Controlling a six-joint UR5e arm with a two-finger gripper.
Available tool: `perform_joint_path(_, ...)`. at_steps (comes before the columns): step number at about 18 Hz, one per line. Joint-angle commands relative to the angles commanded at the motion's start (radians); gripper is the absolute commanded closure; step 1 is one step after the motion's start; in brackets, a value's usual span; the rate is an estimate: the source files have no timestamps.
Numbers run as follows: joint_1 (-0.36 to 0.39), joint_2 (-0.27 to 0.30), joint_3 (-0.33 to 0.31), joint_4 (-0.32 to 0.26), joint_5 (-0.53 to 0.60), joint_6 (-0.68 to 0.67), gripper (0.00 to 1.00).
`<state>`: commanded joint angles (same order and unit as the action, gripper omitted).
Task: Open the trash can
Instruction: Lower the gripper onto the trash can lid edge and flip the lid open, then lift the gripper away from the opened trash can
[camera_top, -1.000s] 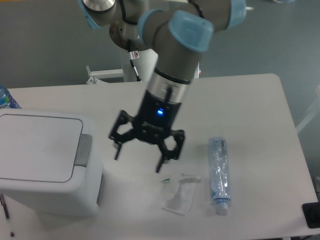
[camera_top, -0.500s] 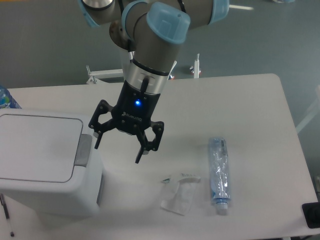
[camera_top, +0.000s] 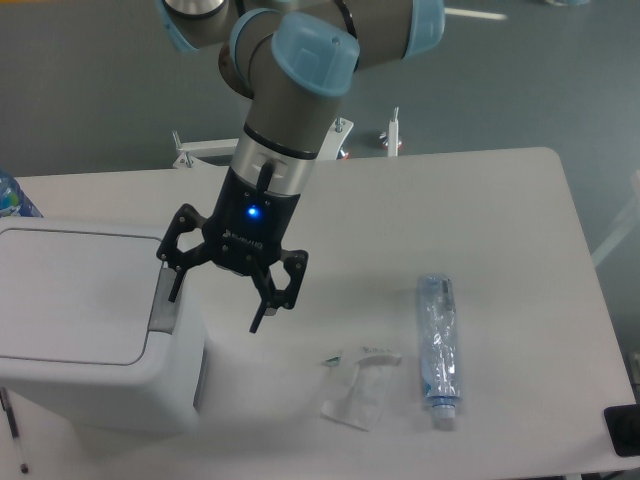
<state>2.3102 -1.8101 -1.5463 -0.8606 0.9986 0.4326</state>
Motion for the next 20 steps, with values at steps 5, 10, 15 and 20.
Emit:
perform_joint_path(5, -0.002, 0.002, -0.008, 0.002, 0.003, -0.002, 0.0)
perform_joint_path(10, -0.002, 0.006, -0.011, 0.003, 0.037, -0.002, 0.0)
perform_joint_path(15, -0.002, 0.006, -0.014, 0.002, 0.04, -0.002, 0.0)
perform_joint_path(20, -0.002, 0.006, -0.012, 0.0, 0.052, -0.005, 0.0)
